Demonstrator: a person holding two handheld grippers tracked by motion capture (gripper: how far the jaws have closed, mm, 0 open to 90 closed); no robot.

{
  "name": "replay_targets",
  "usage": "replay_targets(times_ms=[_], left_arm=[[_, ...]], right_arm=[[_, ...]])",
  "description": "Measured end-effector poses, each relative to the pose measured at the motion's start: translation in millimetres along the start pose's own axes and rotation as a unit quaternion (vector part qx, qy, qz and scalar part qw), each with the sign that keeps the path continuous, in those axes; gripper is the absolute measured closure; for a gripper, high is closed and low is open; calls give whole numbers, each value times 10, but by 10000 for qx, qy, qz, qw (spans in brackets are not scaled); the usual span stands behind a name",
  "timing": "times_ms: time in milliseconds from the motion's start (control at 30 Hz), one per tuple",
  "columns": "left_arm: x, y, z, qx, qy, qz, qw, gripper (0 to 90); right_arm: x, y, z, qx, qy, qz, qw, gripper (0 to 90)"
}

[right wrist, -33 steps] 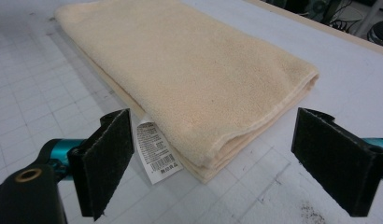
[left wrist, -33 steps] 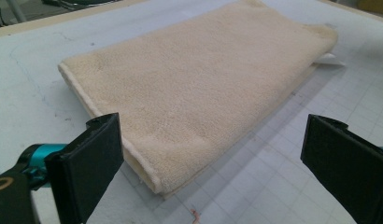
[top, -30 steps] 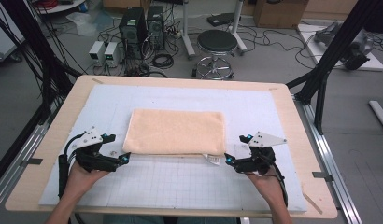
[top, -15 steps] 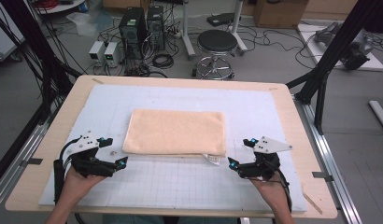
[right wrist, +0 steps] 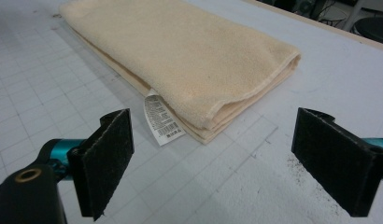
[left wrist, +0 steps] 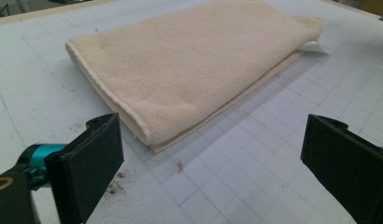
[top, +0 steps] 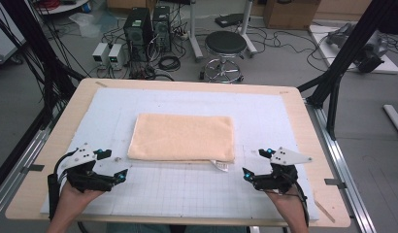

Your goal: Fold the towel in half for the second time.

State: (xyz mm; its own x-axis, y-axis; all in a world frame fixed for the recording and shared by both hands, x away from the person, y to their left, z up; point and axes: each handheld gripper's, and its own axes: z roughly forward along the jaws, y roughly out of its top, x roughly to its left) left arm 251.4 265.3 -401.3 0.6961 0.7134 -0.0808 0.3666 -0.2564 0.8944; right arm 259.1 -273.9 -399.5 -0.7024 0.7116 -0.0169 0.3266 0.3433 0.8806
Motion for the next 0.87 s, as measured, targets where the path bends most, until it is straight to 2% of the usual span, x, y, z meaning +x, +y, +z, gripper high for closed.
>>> replay_targets(times_ms=[467,567,867], left_arm=[[-2,-80,-127,-13,56,-19,10000,62],[0,-110,-152,-27,79,-91,9999,62],[7,-140,-174,-17,115,-118,9999,62]], right_arm=[[43,-112,-112,95,-19,-12,10000,122],[41,-137,-121,113,-23,10,9999,122],[40,-147,-101,142,22,26,9999,121]])
